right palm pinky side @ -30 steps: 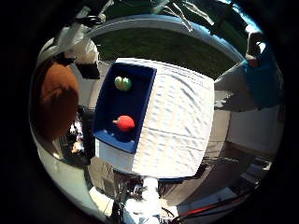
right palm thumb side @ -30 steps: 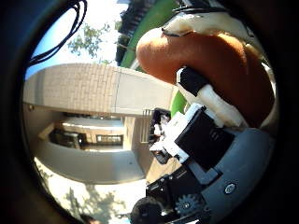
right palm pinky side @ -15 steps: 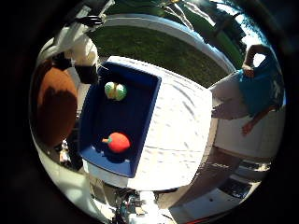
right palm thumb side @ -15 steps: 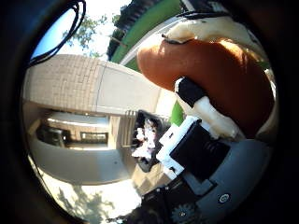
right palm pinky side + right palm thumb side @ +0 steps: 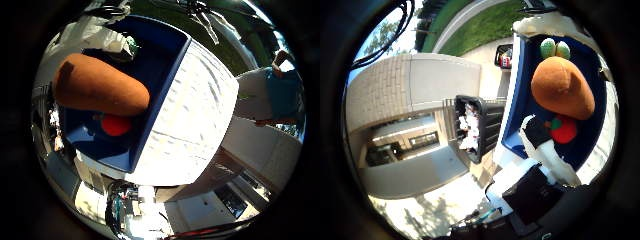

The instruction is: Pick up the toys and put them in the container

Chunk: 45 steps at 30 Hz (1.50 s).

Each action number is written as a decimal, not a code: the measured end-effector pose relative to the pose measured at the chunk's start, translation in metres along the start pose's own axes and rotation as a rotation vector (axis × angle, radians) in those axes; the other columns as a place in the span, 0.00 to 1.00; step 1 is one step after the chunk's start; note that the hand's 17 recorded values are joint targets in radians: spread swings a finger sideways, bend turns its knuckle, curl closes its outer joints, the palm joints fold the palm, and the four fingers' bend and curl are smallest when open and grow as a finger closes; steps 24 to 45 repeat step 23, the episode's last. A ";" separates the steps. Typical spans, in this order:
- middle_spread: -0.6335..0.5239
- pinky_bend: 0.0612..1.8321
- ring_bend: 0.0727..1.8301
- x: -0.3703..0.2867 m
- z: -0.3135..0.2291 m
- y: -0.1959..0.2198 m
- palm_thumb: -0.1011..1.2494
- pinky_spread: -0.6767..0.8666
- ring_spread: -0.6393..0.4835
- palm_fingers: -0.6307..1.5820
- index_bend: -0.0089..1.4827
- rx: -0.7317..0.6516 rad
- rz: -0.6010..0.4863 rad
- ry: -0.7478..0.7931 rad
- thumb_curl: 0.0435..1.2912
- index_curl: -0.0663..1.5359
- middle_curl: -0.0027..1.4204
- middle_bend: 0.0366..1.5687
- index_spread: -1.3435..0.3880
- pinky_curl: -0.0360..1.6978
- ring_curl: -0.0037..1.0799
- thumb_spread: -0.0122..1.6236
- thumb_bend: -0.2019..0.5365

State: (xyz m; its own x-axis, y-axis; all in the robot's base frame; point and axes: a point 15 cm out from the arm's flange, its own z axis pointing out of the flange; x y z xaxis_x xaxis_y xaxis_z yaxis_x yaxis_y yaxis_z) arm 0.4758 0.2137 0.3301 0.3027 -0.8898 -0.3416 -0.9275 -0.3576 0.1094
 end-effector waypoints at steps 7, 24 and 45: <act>0.63 0.44 0.21 -0.009 -0.007 -0.009 0.59 0.77 0.87 0.27 0.30 0.051 -0.011 0.005 0.30 0.12 0.27 0.08 0.56 0.17 0.25 0.69 0.23; 0.64 0.40 0.17 -0.039 -0.026 -0.010 0.59 0.77 0.87 0.29 0.18 0.123 -0.066 0.009 0.27 0.18 0.22 0.08 0.58 0.15 0.27 0.69 0.24; 0.64 0.40 0.17 -0.039 -0.026 -0.010 0.59 0.77 0.87 0.29 0.18 0.123 -0.066 0.009 0.27 0.18 0.22 0.08 0.58 0.15 0.27 0.69 0.24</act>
